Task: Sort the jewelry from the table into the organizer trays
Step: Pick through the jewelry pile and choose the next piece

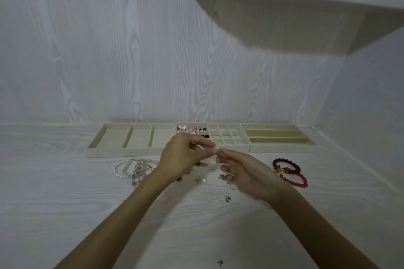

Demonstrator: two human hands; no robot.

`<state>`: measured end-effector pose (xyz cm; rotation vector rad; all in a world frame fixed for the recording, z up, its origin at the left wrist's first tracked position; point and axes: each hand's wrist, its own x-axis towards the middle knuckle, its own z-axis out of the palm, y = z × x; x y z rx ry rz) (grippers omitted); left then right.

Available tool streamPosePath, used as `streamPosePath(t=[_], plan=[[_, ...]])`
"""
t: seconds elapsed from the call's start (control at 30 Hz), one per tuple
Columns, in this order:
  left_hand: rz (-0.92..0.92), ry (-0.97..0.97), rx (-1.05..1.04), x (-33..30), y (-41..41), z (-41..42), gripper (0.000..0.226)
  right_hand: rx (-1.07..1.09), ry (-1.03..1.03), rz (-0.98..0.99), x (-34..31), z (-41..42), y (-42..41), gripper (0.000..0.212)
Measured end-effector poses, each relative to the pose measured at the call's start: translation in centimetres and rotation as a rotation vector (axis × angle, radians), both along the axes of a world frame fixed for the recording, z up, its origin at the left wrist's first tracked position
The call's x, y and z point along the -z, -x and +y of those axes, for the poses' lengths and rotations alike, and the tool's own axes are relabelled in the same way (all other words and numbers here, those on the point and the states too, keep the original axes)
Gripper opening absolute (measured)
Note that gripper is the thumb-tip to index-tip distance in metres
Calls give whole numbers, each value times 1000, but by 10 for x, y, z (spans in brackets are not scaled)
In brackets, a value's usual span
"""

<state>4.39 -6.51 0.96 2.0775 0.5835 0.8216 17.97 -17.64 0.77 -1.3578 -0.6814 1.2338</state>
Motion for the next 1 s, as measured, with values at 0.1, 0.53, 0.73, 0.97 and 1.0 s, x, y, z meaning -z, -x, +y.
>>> streamPosePath(t=[0.1, 0.53, 0.73, 0.97, 1.0], plan=[[-93, 211, 46, -7, -1, 2, 7, -19, -27, -130, -12, -3, -5, 28], [41, 159, 43, -21, -32, 38, 14, 228, -261, -770, -33, 33, -21, 20], [139, 81, -47, -8, -52, 60, 19, 212, -214, -918, -23, 58, -38, 16], [123, 67, -40, -4, -57, 99, 16, 74, -44, -1511, -23, 97, -72, 18], [160, 12, -98, -4, -53, 108, 15, 109, -31, -1479, -26, 101, -82, 16]])
